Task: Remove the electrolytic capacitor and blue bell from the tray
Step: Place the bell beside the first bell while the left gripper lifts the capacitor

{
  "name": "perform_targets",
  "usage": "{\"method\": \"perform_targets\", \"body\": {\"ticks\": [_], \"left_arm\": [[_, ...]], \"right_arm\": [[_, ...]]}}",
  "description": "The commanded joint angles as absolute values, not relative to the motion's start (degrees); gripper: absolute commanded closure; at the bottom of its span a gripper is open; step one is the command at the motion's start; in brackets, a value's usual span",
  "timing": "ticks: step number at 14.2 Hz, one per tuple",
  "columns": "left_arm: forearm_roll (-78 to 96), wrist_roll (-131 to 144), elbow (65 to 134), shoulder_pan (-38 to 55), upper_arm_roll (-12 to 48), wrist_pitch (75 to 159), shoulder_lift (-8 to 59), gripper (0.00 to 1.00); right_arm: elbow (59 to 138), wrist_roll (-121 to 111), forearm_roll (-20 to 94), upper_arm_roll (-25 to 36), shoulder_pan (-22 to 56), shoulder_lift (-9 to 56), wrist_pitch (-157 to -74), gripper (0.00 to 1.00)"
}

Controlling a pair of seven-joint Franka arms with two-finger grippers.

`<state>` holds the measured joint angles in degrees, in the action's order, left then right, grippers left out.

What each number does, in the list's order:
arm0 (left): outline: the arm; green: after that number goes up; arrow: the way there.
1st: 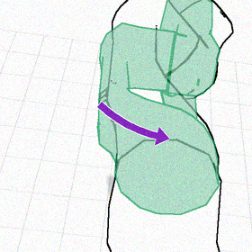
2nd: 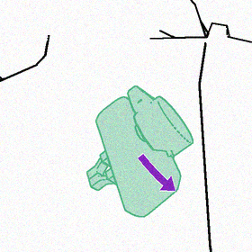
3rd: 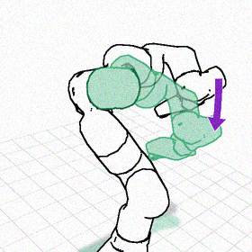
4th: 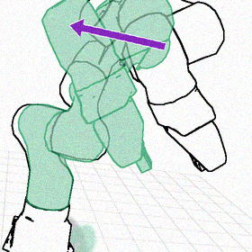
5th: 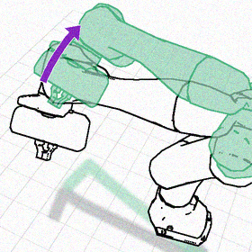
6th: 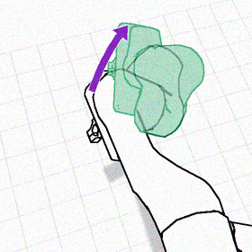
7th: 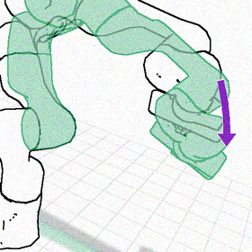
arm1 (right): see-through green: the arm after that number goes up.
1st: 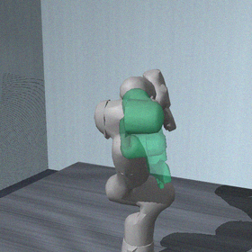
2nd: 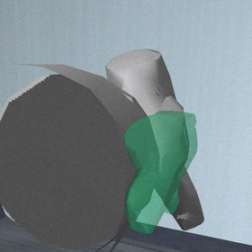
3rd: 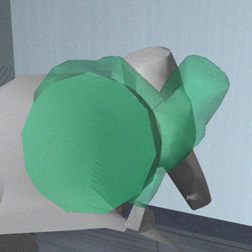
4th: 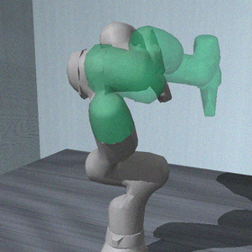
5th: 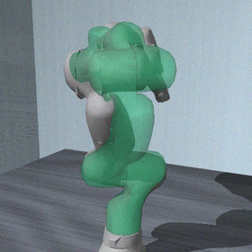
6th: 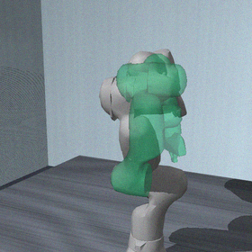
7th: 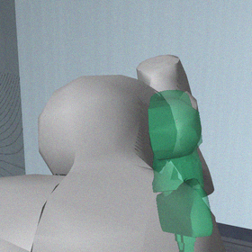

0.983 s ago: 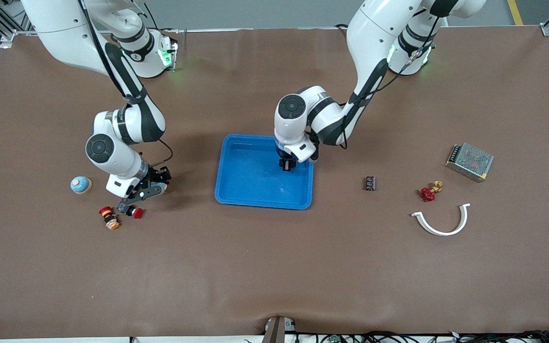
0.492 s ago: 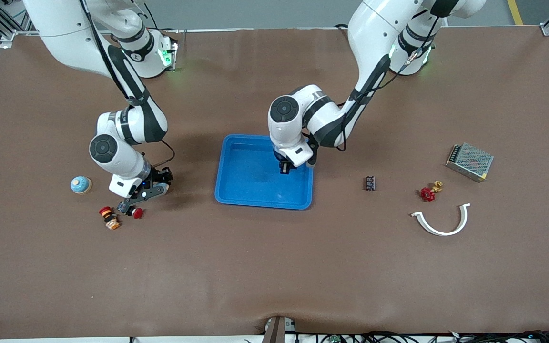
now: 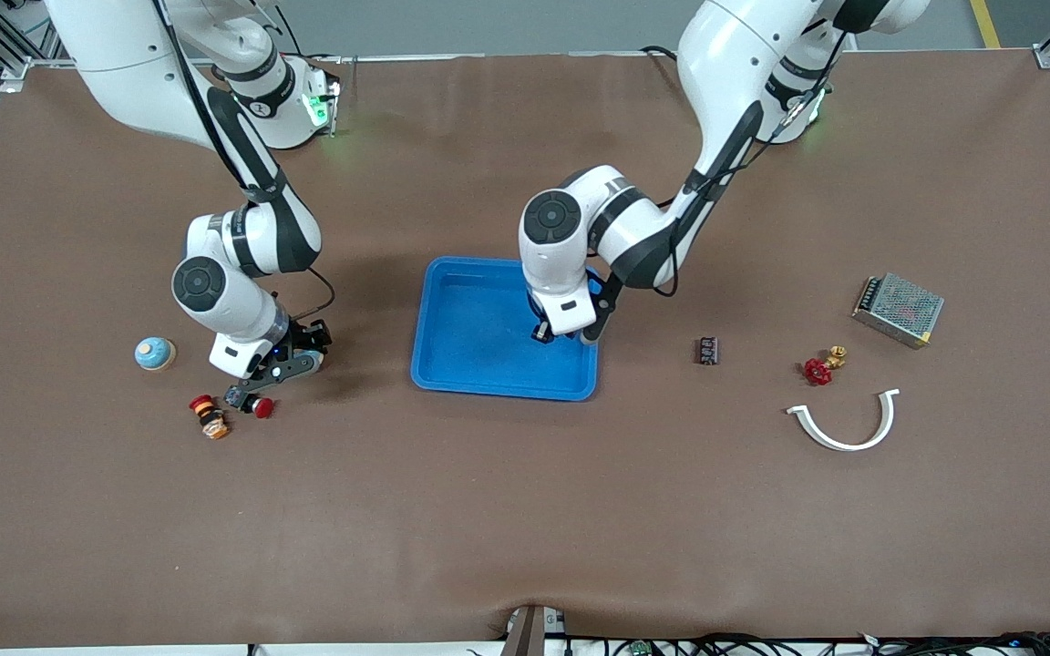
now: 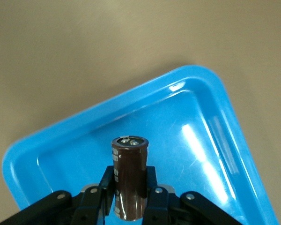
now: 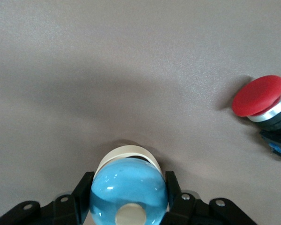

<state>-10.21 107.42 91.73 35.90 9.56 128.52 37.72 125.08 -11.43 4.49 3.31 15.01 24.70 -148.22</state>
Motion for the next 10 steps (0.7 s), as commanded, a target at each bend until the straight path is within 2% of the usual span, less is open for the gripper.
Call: {"method": "perform_targets", "body": {"ticks": [1,2,3,4,5,10], "left_arm": [[-10.90,98.46,92.29,33.93,9.75,127.09,35.86,1.00],[-10.90,96.18,92.20,33.66,9.76,127.09,35.77,1.00],[-10.90,92.41,92.55,32.53,9.76,127.09,35.16,1.00],[-10.90,88.20,92.98,31.82,9.84,127.00,34.90,1.00],[-10.81,83.63,93.34,31.47,9.84,125.70,34.37,1.00],[-10.72,66.47,94.48,27.17,10.11,125.07,34.10,1.00]], "right_arm": [[125.60,-11.78,5.01,3.43,15.47,24.61,-149.15,0.73],[125.60,-11.69,5.01,3.43,15.47,24.61,-149.06,0.61],[125.51,-11.60,5.01,3.34,15.47,24.61,-148.98,0.44],[125.42,-11.34,5.01,3.34,15.47,24.61,-148.71,0.18],[125.33,-11.25,5.01,3.34,15.47,24.52,-148.54,0.01],[124.11,-10.81,5.10,3.25,16.17,23.30,-145.74,0.00]]}}
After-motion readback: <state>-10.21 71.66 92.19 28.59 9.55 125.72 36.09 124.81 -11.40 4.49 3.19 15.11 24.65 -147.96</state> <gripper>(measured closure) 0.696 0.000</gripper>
